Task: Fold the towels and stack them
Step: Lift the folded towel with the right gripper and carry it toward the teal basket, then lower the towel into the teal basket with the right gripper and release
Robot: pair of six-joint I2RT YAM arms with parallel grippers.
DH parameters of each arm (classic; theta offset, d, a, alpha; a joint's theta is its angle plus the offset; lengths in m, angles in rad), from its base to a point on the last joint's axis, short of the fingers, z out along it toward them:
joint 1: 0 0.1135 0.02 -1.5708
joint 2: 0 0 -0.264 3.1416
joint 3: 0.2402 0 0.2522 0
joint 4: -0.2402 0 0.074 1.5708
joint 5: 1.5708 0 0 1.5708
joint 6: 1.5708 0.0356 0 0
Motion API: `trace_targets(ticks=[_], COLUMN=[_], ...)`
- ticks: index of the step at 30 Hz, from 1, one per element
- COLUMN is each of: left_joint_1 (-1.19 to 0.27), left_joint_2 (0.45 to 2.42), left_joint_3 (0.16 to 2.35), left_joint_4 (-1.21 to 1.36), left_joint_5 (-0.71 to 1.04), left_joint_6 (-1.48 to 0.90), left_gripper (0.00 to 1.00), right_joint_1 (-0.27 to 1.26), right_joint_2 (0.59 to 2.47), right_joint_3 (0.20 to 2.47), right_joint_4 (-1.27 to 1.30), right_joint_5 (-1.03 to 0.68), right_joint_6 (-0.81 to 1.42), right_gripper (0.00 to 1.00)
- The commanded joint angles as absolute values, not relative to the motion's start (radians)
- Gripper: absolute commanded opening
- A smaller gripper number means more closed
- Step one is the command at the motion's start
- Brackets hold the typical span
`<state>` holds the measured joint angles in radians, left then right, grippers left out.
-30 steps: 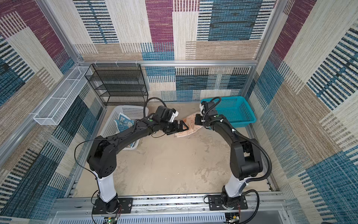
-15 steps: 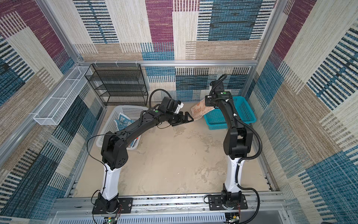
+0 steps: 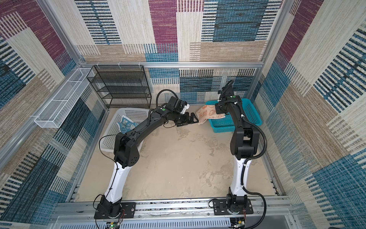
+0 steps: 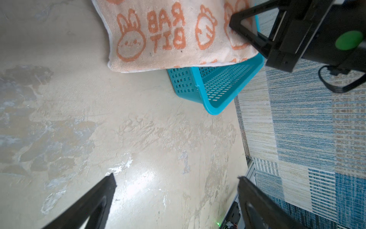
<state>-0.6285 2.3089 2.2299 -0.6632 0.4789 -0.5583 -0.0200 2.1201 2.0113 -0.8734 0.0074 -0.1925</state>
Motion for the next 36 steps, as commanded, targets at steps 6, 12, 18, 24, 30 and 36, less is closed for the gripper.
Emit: trace_targets(ticks=[6,12,18,24,30,36], left_joint_1=[-0.620,-0.616,-0.612,-0.609,-0.609,-0.606], left_joint_2=[2.346,2.377,2.404,2.414,2.413,2.413], left_joint_3=[2.280,2.348,2.399,2.398,2.390,2.396], left_joint_4=[-0.708,-0.752,-0.762,-0.772,-0.772,-0.772], left_joint_5=[0.497,0.486,0.489,0.486,0.487,0.485], left_joint_6=[-0.530,-0.513,-0.512,-0.508,-0.506,-0.499], left_gripper=[0.99,0.99,0.99,0.99,0.99,0.99], right_joint_1=[-0.044,-0.057,-0.094,-0.100,-0.108,-0.136], right_joint_2=[2.011,2.009,2.018,2.048,2.040,2.046], right_joint_3=[1.765,1.726,1.769,1.766,1.695,1.662], right_joint_4=[-0.575,-0.499,-0.478,-0.467,-0.393,-0.336], right_joint_5=[0.126,0.185,0.164,0.216,0.242,0.267], right_joint_6=[-0.374,-0.447,-0.428,-0.483,-0.557,-0.612], right_gripper=[0.00,0.00,0.00,0.00,0.00,0.00])
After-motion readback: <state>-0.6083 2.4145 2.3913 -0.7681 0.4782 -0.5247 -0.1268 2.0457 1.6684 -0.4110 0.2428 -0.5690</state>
